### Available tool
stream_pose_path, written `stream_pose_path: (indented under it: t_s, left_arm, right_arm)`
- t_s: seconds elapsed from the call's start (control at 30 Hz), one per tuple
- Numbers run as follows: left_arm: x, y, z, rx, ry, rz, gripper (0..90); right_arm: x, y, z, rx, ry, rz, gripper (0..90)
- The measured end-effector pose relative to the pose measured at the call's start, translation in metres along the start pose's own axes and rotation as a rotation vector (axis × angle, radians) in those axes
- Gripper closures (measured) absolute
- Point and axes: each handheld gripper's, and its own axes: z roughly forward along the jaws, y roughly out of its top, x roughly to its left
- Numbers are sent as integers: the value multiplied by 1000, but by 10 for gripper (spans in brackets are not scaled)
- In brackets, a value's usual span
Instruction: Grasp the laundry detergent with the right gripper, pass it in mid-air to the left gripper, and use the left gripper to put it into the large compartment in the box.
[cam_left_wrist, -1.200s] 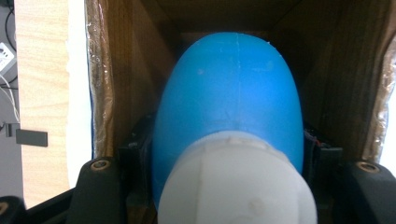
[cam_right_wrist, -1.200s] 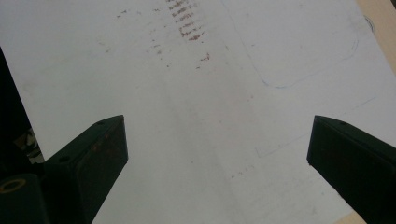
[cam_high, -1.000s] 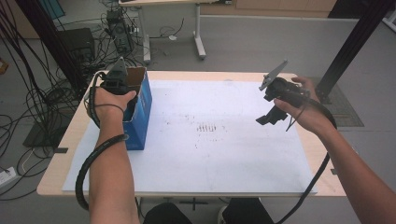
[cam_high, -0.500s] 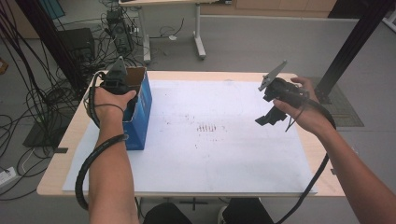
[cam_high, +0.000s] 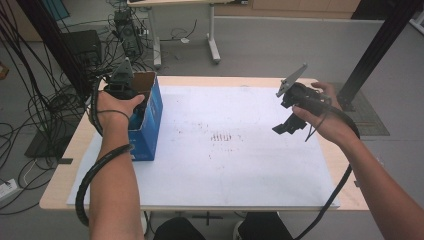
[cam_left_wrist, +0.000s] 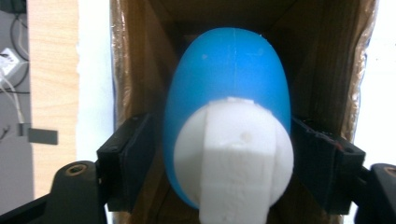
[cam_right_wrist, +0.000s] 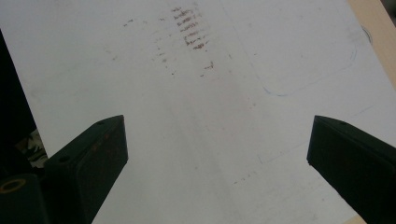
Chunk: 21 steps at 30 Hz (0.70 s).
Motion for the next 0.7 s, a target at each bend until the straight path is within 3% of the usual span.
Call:
stream_pose_path:
  t_s: [0.3,0.53,0.6,0.7]
  left_arm:
    - [-5,-4,-13,7,50,45,199]
    - [-4,-12,-32,-24,30,65,147]
    - [-6,-14,-41,-50,6,91,119]
    - [-13,-16,-50,-68,17,134,97]
  right_arm:
    - [3,2,0,-2,3,1,54]
    - [7,9,4,9,11,0,54]
    - [6,10,5,14,11,0,53]
    - [5,14,6,20,19,-2,54]
